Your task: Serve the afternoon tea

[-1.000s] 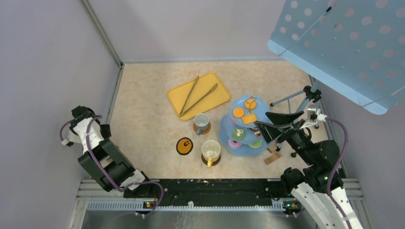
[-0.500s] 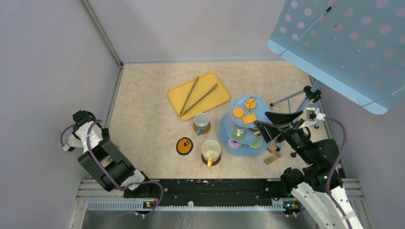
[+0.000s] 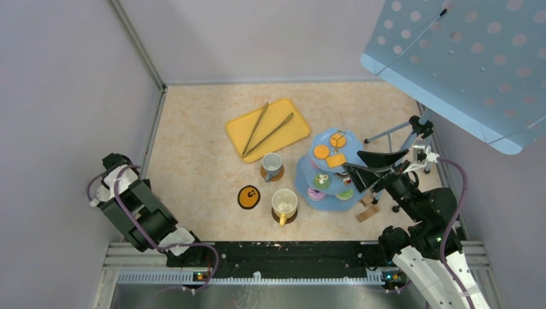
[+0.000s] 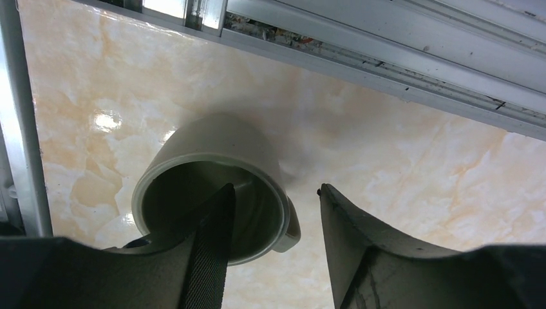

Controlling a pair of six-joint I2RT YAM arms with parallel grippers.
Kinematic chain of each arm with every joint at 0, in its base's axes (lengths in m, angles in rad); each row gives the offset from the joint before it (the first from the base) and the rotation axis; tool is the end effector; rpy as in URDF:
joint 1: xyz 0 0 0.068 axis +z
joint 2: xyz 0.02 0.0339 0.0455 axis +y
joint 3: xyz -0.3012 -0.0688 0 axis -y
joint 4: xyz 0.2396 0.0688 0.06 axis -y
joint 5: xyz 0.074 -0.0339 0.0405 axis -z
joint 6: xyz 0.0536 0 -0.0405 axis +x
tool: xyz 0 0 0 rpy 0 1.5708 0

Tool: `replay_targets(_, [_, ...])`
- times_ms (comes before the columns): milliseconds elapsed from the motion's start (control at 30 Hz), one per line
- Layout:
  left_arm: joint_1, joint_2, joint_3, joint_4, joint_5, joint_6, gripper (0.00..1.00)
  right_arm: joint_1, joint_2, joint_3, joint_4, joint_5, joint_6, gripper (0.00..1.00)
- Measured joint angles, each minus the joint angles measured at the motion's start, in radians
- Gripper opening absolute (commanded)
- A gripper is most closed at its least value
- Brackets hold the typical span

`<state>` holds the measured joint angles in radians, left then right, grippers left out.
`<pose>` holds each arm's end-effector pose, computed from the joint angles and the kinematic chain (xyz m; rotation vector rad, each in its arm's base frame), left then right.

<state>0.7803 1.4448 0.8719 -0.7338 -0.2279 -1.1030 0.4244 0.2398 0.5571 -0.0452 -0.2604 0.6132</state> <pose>0.1684 0.1838 0.2110 -2.3166 1.6328 0.2596 0.0467 0.0363 0.3506 -0.1056 1.3799 1.0458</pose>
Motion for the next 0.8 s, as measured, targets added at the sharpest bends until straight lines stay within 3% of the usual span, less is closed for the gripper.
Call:
replay_targets(167, [0.001, 0.000, -0.008, 0.010, 0.000, 0.018, 0.36, 0.000, 0.000, 0.000, 0.000, 0.000, 0.000, 0.97])
replay_targets(400, [0.003, 0.000, -0.010, 0.025, 0.009, 0.055, 0.01, 0.000, 0.000, 0.000, 0.000, 0.000, 0.000, 0.97])
replay_targets(567, [-0.011, -0.012, -0.010, 0.025, 0.037, 0.109, 0.00, 0.000, 0.000, 0.000, 0.000, 0.001, 0.001, 0.97])
replay_targets(667, [-0.129, -0.023, 0.009, 0.016, -0.003, 0.171, 0.00, 0.000, 0.000, 0.000, 0.000, 0.003, 0.001, 0.97])
replay_targets(800, [-0.477, -0.031, 0.109, 0.030, -0.104, 0.343, 0.00, 0.000, 0.000, 0.000, -0.002, 0.006, 0.001, 0.97])
